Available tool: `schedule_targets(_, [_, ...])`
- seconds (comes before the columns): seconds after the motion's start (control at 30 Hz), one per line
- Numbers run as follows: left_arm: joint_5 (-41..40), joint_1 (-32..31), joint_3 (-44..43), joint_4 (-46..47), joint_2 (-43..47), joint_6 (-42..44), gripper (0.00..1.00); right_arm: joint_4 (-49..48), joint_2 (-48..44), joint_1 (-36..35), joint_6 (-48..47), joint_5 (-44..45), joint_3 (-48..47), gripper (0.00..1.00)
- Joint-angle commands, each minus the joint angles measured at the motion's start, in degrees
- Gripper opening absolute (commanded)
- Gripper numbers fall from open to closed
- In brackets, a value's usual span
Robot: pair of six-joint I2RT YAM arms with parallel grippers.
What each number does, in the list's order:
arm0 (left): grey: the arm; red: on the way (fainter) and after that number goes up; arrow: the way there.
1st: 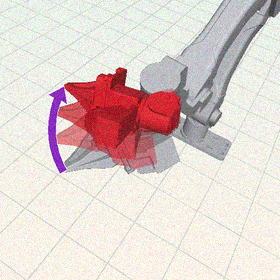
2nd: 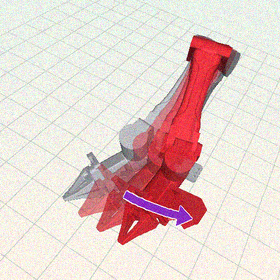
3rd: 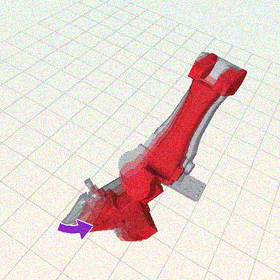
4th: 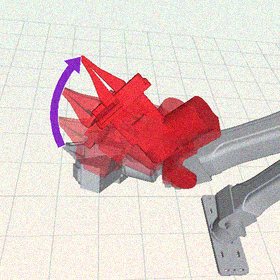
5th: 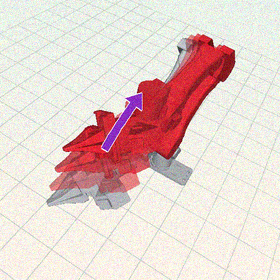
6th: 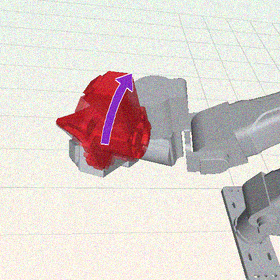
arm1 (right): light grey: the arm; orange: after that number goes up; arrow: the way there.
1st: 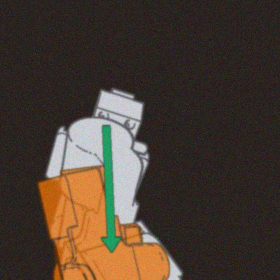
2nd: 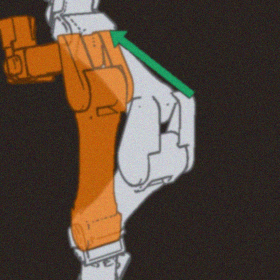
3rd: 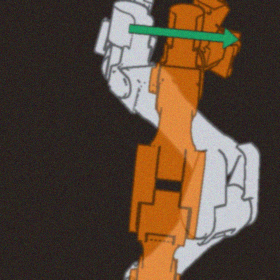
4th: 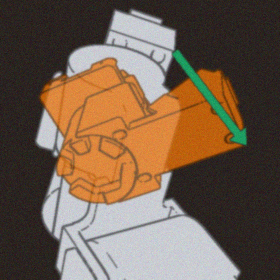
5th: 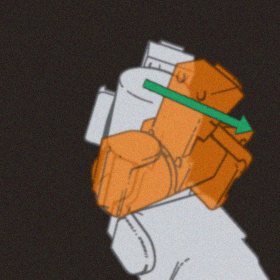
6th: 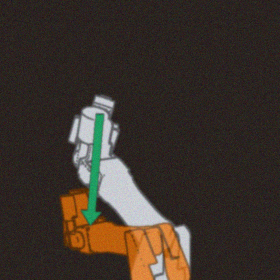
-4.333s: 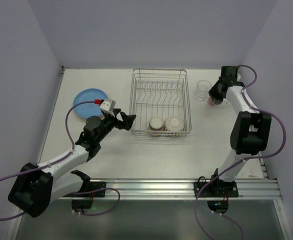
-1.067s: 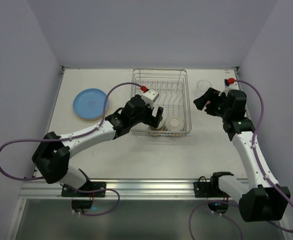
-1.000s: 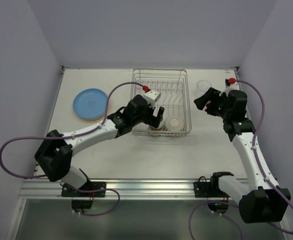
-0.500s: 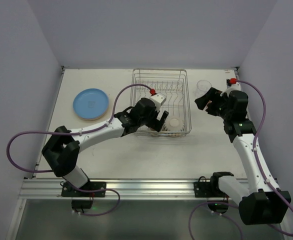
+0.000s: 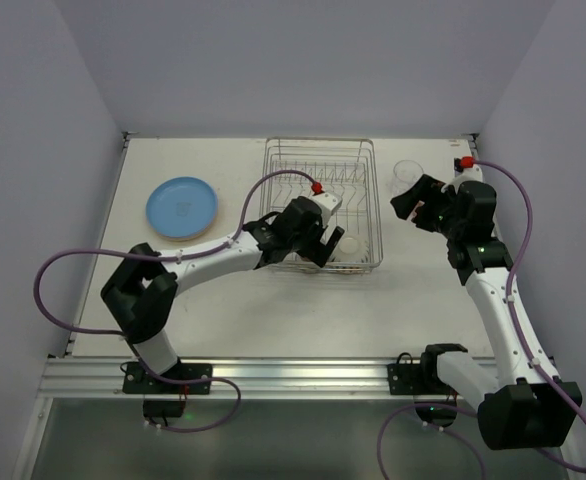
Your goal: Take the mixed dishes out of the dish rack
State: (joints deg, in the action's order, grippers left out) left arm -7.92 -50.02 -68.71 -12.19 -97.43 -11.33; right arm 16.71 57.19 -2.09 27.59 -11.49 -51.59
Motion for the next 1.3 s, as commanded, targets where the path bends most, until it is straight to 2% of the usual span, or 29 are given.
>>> schedule_targets(0.0, [-1.92,-0.60,-3.10,-2.84,-1.01,0.79,1.00,-0.54,-0.76,0.15,0.53,0.24,0.09,0.73])
schedule_targets(0.23, [-4.20,-0.78,-3.98,-4.60,-1.98,0.61,1.00,-0.71,-0.41,0.15,0.62,0.06,0.09,0.74])
schedule_targets(0.33, [-4.73,-0.78,-3.80,-4.78,-1.54,0.44,0.96,-0.80,-0.23,0.15,0.62,0.06,0.09,0.74])
schedule_targets(0.43, [-4.82,-0.78,-3.89,-4.69,-0.92,0.35,0.85,-1.07,0.03,0.15,0.71,-0.20,0.18,0.74])
schedule_targets(0.47, [-4.82,-0.78,-3.98,-4.69,-0.84,0.35,0.77,-1.07,0.12,0.15,0.71,-0.38,0.18,0.74])
schedule_targets(0.57, [-4.47,-0.78,-4.33,-4.69,-0.57,0.61,0.64,-1.15,0.38,0.15,0.79,-0.47,0.18,0.73])
schedule_targets(0.63, [-4.47,-0.78,-4.68,-4.87,-0.57,0.61,0.60,-1.33,0.55,0.15,0.79,-0.47,0.27,0.73])
schedule_targets(0.9, [-6.76,0.01,-7.22,-5.39,0.57,0.70,0.59,-1.77,0.64,0.15,0.97,-1.17,0.53,0.74])
schedule_targets(1.27, [1.50,5.72,-15.13,-6.53,0.84,0.17,0.60,-2.30,0.56,0.15,0.97,-1.70,0.79,0.74])
